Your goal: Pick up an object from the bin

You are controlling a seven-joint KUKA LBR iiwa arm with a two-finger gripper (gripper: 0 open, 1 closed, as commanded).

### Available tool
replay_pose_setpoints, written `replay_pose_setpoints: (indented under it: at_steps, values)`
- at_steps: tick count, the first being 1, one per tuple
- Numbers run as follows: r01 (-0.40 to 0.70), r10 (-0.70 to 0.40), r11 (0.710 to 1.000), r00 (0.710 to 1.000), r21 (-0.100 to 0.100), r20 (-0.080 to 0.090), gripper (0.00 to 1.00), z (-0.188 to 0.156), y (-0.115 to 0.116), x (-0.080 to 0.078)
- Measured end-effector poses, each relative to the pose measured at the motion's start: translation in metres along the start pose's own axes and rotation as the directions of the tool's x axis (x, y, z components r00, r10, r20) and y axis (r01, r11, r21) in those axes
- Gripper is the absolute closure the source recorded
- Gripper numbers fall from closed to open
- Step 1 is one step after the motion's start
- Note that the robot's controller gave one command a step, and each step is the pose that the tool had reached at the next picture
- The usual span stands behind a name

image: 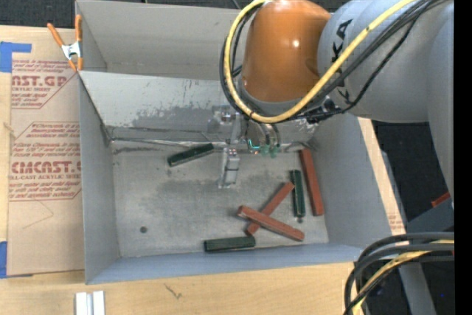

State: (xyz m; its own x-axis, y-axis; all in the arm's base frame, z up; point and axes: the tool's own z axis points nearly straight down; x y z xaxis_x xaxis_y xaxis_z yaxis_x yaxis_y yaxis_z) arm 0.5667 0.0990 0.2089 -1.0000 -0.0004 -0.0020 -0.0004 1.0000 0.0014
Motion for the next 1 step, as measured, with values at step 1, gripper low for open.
replay_pose_setpoints:
  at_steps: [1]
  values:
    - [-0.056,0.056,0.998,0.998,-0.001,0.007,0.0,0.0535,-0.0095,-0.0181]
